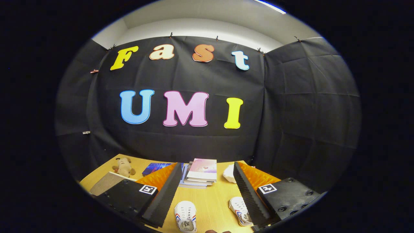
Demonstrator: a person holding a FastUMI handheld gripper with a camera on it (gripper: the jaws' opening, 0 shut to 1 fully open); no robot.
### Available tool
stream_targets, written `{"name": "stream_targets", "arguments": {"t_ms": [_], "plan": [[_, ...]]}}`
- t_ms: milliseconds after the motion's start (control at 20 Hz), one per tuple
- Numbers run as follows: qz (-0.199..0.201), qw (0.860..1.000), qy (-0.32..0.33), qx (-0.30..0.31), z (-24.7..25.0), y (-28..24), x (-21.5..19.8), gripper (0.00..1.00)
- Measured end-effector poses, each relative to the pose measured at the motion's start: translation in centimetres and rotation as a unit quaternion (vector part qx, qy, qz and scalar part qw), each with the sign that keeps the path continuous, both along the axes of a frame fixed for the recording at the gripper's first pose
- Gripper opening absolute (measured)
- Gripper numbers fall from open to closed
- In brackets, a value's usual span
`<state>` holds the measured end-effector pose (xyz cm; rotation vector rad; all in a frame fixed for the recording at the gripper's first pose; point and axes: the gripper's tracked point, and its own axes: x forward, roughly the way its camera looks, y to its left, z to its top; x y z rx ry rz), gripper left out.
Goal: Open the storage box then place both shoes into the box .Put the left shoe in first, then the right shoe, with the right side of both shoes facing outward in a uniform manner.
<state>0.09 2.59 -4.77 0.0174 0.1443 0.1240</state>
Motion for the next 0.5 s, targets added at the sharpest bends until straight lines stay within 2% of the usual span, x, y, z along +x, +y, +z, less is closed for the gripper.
{"name": "stream_targets", "arguments": {"t_ms": [100,200,400,500], "plan": [[0.032,0.999,0.015,0.000,-0.9,0.9,0.6,0.97],[0.084,0.995,0.050,0.012,-3.0,2.8,0.6,0.97],[0.178,0.974,0.124,0.055,-7.2,6.5,-0.7,0.98],[0.211,0.962,0.155,0.070,-9.0,7.8,-1.3,0.99]]}}
